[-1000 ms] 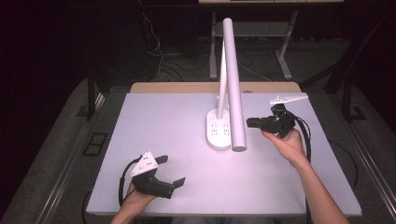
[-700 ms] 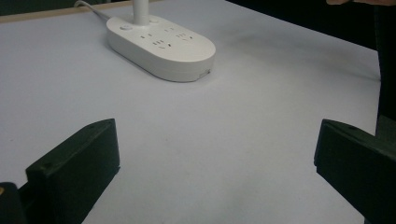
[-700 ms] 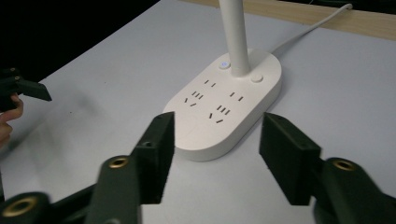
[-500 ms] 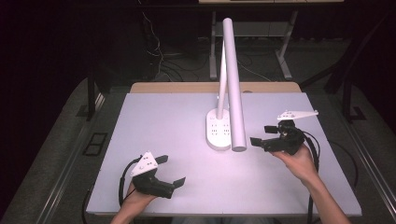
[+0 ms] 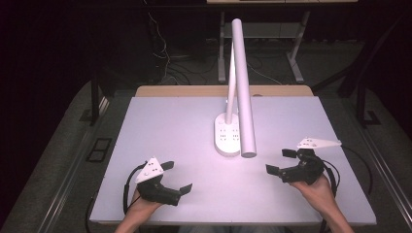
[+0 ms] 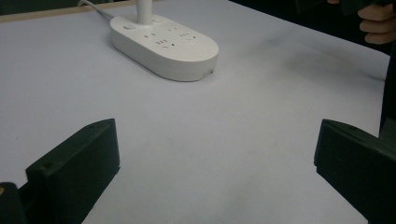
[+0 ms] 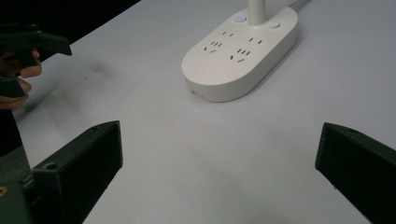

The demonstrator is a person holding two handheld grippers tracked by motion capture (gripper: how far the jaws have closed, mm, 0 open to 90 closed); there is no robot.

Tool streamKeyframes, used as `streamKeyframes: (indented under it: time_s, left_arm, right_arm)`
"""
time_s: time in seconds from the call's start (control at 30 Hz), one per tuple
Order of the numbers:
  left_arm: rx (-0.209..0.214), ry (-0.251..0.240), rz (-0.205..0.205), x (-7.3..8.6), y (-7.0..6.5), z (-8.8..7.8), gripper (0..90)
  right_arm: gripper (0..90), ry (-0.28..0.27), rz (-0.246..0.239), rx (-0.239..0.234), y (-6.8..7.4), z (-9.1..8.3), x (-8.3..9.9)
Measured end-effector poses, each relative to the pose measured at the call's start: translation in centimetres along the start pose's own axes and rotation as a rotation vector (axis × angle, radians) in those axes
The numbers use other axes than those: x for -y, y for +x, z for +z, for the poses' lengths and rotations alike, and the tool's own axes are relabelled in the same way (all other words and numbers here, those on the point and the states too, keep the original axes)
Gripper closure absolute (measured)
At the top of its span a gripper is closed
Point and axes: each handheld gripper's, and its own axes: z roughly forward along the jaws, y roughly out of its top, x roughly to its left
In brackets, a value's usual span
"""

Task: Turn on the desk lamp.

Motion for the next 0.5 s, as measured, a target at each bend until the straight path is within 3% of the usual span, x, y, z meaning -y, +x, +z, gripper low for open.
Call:
streamKeyframes:
  time_s: [0.5]
  left_arm:
    - [-0.002,-0.001,-0.005,0.0,0.1,0.0,0.0]
  right_arm:
    - [0.2,-0.029,0.026,0.048,1.0,-1.9,4.0]
